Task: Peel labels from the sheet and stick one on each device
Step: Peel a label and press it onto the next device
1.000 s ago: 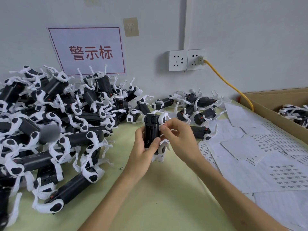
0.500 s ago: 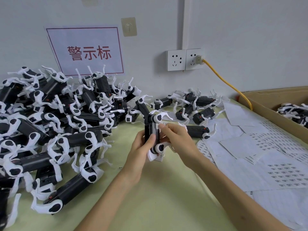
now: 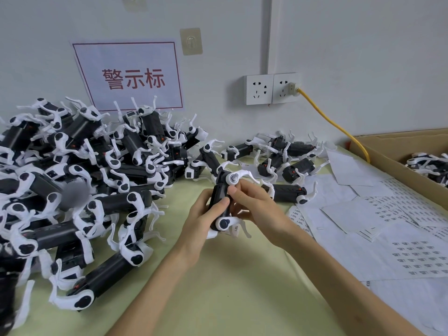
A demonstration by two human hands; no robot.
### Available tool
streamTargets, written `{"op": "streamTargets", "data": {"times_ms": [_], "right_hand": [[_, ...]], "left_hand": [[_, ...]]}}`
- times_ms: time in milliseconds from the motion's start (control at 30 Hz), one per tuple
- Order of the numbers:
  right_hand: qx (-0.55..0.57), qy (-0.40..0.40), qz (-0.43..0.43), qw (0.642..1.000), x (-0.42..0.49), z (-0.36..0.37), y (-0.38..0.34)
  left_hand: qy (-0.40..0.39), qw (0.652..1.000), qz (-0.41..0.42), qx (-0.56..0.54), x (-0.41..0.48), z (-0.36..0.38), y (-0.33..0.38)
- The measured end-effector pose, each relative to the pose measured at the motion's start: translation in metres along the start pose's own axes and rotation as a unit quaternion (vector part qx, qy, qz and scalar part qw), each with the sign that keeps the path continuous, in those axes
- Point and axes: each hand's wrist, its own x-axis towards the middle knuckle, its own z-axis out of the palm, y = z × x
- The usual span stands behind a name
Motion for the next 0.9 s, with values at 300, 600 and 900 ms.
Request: {"op": "streamTargets", "data": {"times_ms": [300,600,900], "right_hand": [[0.009,-0.033,0.017,0.999,0.0010,-0.0068,-0.0006],[-0.028,0.009,-0.010,1.000,0.0014,-0.0022,0.0011],[-0.029,-0.005,-0.005,1.000,0.0023,-0.0039,0.0021]], "left_hand": [[0.002,1.000,-0.013,0.004,-0.0010,0.0007,0.0025],[0.000,1.000,-0.012,0.017,-0.0017,0.0056,-0.0007],[0.005,0.998,-0.024,-0.051,0.0007,0.0039,-0.0005]]}}
